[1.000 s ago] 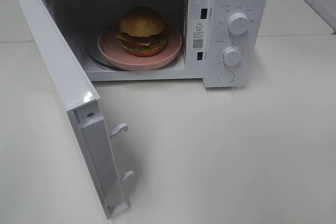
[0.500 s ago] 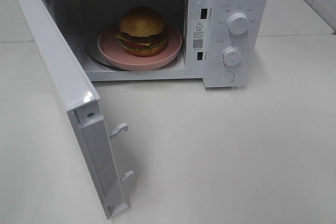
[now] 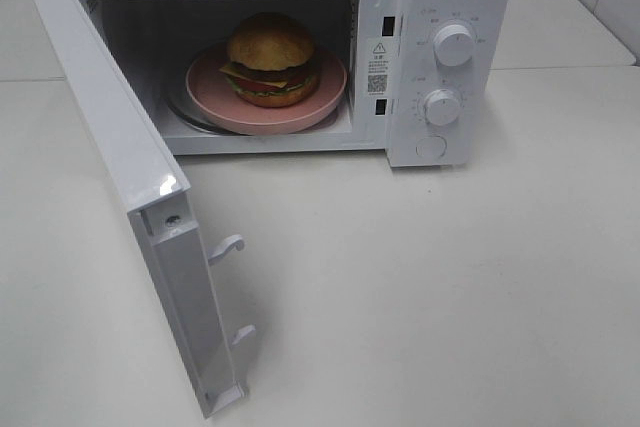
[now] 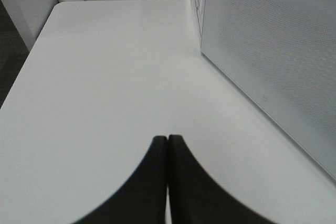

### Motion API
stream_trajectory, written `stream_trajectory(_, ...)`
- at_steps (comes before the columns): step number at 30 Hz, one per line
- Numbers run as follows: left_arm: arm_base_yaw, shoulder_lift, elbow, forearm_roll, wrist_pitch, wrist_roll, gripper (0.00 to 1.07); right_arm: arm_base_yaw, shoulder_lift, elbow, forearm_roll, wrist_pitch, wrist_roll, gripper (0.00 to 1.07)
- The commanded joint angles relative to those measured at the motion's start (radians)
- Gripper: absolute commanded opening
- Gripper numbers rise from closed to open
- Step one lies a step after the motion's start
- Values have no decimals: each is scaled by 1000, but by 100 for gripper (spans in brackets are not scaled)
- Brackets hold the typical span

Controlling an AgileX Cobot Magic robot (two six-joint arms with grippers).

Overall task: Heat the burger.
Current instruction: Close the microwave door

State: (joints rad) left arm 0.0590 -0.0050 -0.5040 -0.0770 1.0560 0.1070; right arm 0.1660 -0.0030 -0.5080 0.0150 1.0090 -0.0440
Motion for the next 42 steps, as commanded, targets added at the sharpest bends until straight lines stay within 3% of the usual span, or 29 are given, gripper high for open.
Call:
stream_trajectory(1,-6,-20,2,-4,-15,-4,0,-3,-26,3,3,-13,-13,69)
stream_trajectory(25,-6,-20,1,-22,-17,-4,0,-3,-26,3,3,-13,-9,69)
stream_trajectory(33,-6,-5,-13,-12,-213,3,0,-3,-26,3,3,-13,-9,69)
stream_trajectory(36,-6,75,25,-64,-311,4,0,-3,-26,3,3,-13,-8,69)
stream_trajectory(39,-6,180,41,-128,-382,40,0,-3,-26,3,3,-13,-8,69)
stream_trajectory(40,-6,213,42,-144,-408,60,0,-3,-26,3,3,-13,-8,69)
stream_trajectory(41,-6,292,42,-186,-459,115,0,-3,-26,3,3,-13,-8,69)
stream_trajectory(42,-6,292,42,-186,-459,115,0,-3,-26,3,3,-13,-8,69)
